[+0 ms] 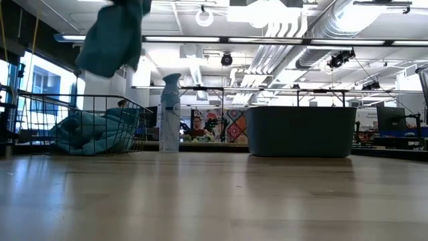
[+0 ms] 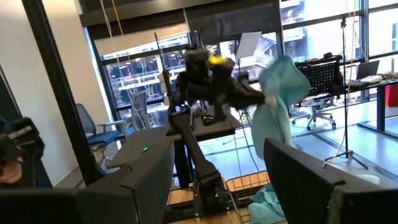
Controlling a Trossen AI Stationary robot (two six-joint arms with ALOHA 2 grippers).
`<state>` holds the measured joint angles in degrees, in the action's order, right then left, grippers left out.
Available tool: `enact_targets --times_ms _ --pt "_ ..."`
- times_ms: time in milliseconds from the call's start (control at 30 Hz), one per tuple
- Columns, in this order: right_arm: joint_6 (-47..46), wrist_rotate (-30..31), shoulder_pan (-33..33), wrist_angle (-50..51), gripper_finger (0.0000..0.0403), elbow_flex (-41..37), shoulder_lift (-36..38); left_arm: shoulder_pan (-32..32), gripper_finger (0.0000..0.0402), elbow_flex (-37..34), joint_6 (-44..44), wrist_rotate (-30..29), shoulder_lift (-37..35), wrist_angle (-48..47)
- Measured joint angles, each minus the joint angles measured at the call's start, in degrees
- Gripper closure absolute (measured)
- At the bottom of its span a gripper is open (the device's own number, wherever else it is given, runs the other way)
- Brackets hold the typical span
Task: Sort microfiber towel by color & place in baskets
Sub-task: Put the blue towel into the wire basket
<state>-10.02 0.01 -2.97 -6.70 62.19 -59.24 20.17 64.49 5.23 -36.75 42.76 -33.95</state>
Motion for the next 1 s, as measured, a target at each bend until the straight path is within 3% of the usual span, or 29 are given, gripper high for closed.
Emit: enact_targets --times_ms 133,400,733,1000 --pt "0.00 0.00 0.01 0.01 0.0160 0.00 0.00 4.61 0.0401 0.76 -3.99 -1.27 2.90 -8.74" --pt "-0.42 0.04 0.01 0.01 0.0160 0.00 0.00 13.04 0.0401 3.15 -6.61 1.52 9.78 -19.84" --pt "-0.42 0.07 0.01 0.53 0.0160 0.00 0.00 14.29 0.0401 -1.69 -10.13 3.25 17.24 -14.54" --pt "-0.42 0.07 0.01 0.94 0.0160 0.00 0.00 14.14 0.0401 -12.30 -21.28 4.00 13.03 -9.81"
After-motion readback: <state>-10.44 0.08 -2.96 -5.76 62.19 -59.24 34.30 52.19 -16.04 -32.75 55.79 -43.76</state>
